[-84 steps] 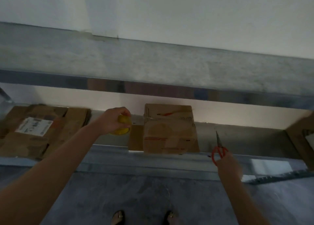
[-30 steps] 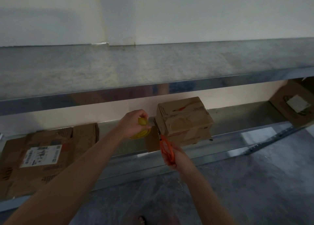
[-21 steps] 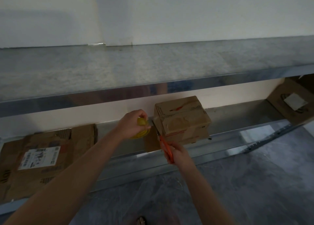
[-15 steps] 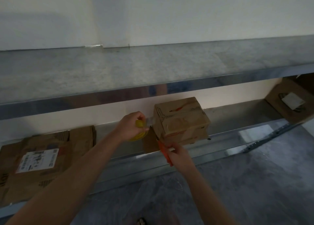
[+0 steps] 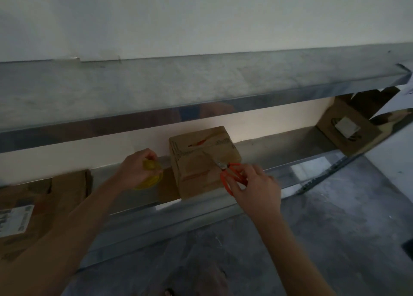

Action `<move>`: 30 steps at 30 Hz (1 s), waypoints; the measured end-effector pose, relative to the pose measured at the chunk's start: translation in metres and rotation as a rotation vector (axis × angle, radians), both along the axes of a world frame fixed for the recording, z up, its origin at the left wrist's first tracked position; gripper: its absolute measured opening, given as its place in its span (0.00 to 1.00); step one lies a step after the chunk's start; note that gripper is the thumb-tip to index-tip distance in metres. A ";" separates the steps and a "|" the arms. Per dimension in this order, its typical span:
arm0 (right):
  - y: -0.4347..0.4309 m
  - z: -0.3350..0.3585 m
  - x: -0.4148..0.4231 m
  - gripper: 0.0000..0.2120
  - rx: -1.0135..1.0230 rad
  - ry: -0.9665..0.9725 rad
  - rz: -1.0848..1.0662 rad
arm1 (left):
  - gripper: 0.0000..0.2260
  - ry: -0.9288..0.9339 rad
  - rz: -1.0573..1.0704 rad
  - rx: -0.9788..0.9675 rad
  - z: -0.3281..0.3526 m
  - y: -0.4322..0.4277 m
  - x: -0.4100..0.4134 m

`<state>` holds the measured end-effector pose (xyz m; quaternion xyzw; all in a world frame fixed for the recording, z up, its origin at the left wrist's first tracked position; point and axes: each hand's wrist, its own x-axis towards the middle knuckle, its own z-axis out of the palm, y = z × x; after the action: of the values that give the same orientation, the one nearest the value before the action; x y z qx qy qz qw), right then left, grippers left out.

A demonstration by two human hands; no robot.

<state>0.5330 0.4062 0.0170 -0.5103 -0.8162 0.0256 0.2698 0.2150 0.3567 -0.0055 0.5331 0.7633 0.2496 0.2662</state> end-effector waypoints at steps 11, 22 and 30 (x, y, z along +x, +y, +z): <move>0.161 -0.075 0.060 0.19 -0.524 -0.099 -0.210 | 0.13 0.068 0.202 -0.064 0.010 0.000 0.020; 0.210 -0.131 0.050 0.20 -0.677 -0.231 -0.138 | 0.13 0.085 0.375 -0.086 0.012 -0.006 0.035; 0.156 -0.066 0.053 0.19 -0.426 -0.157 0.009 | 0.13 0.056 0.350 -0.084 0.015 -0.014 0.043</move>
<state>0.5862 0.5619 -0.0495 -0.5526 -0.8130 0.1588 0.0915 0.2580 0.3426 0.0096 0.3873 0.8612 0.2452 0.2196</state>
